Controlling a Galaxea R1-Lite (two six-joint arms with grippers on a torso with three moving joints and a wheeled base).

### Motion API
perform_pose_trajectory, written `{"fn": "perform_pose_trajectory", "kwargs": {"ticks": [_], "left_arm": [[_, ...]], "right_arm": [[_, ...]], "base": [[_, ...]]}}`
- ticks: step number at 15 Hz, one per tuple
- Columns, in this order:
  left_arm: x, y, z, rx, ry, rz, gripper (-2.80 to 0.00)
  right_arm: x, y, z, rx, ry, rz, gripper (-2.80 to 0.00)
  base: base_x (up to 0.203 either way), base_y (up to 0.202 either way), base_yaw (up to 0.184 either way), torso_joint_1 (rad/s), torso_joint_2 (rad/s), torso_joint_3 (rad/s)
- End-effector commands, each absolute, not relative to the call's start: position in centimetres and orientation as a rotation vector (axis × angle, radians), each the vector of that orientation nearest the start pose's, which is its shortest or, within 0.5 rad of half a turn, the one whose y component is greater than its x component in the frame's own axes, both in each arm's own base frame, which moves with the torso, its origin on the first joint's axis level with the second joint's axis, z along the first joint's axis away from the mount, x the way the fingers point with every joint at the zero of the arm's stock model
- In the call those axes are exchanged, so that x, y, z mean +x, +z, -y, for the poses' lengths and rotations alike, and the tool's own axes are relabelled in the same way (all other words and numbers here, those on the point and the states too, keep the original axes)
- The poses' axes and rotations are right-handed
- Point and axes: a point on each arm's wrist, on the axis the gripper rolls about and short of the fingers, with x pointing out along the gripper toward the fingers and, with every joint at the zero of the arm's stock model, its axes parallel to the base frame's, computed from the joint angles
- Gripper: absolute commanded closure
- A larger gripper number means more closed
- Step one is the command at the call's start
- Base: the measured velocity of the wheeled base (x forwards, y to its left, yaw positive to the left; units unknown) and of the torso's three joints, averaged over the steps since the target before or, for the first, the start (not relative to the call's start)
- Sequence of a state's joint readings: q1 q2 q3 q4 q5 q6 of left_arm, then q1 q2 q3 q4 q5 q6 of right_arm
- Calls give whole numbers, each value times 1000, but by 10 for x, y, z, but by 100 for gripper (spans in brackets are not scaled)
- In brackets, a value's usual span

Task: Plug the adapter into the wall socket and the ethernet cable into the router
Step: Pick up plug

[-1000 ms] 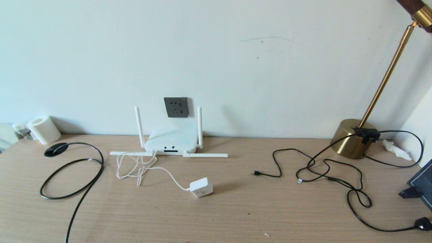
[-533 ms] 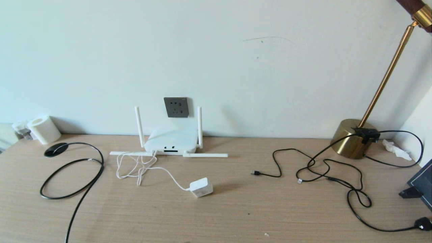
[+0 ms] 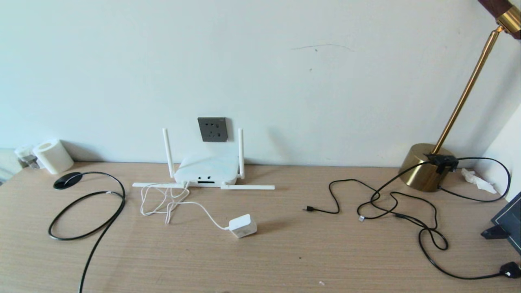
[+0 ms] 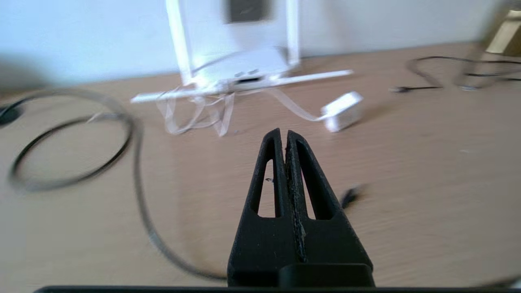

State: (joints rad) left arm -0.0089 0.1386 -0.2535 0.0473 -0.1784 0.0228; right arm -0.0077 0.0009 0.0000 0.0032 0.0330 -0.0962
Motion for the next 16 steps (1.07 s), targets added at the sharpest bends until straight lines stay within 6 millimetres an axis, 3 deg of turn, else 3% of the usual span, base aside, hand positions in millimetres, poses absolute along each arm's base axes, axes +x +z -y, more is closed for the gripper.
{"fn": "perform_pose_trajectory", "kwargs": {"ticks": [1, 3, 5, 7, 9, 10, 12, 16], "left_arm": [[-7, 169, 5, 28, -255, -46, 0], [32, 203, 9, 35, -368, -163, 0], [87, 235, 17, 46, -455, -257, 0], [148, 266, 28, 72, -519, -284, 0], [197, 290, 40, 90, -598, -262, 0], [213, 292, 46, 93, -665, -263, 0], [226, 280, 57, 159, -802, -273, 0], [265, 227, 71, 505, -942, -290, 0]], "right_arm": [[-23, 75, -1, -97, 26, -3, 0], [-23, 75, -1, -97, 26, -3, 0], [-23, 75, -1, -97, 26, -3, 0], [-23, 75, -1, -97, 26, -3, 0], [-23, 75, -1, -97, 26, -3, 0], [-23, 75, -1, -97, 26, -3, 0], [-23, 75, -1, -97, 26, -3, 0], [-23, 75, -1, -97, 26, -3, 0]], "base": [[0, 0, 0, 0, 0, 0], [0, 0, 0, 0, 0, 0], [0, 0, 0, 0, 0, 0], [0, 0, 0, 0, 0, 0], [0, 0, 0, 0, 0, 0], [0, 0, 0, 0, 0, 0], [0, 0, 0, 0, 0, 0], [0, 0, 0, 0, 0, 0]]}}
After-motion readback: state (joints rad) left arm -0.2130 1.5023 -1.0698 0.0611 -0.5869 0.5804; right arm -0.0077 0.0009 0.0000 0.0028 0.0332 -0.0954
